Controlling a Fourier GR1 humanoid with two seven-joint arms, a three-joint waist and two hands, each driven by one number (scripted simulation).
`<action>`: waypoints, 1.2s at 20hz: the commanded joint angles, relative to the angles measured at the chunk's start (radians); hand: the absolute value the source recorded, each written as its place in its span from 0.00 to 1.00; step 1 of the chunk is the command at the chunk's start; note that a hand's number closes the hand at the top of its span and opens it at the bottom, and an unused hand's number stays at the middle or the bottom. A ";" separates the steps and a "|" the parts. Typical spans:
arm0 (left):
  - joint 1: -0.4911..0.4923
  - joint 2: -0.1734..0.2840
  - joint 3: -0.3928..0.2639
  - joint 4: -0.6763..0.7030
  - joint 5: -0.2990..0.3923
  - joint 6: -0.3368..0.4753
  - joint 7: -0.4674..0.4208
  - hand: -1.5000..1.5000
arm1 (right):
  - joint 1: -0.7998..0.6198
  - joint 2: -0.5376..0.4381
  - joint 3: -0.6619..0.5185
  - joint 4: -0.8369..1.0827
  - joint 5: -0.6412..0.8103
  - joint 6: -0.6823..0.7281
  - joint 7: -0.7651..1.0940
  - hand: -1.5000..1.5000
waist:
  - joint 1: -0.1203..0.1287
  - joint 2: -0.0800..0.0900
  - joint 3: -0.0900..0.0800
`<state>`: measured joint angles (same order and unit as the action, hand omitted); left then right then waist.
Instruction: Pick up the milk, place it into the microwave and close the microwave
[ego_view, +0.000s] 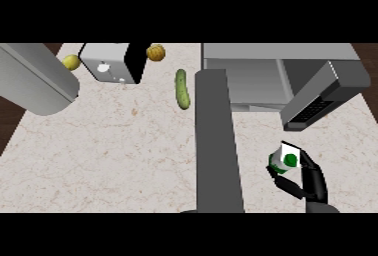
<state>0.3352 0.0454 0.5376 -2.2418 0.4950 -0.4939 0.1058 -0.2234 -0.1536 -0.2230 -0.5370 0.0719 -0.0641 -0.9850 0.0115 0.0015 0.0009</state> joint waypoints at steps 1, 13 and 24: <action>0.018 -0.040 -0.015 0.001 -0.029 -0.027 -0.021 0.00 | -0.043 -0.022 0.018 0.062 0.028 0.030 -0.101 1.00 | 0.000 0.000 0.000; -0.003 -0.005 0.034 0.041 0.013 -0.051 -0.010 0.00 | -0.154 -0.043 -0.036 0.190 0.011 0.037 -0.221 1.00 | 0.007 0.003 0.001; -0.055 0.053 0.080 0.049 0.087 0.003 0.056 0.00 | -0.124 0.012 0.059 -0.044 -0.013 0.208 -0.076 1.00 | -0.015 -0.005 -0.001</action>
<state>0.3149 0.0599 0.5875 -2.2185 0.5478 -0.5151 0.1402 -0.3725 -0.1547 -0.1866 -0.5067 0.0793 0.0436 -1.0423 0.0049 -0.0016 0.0000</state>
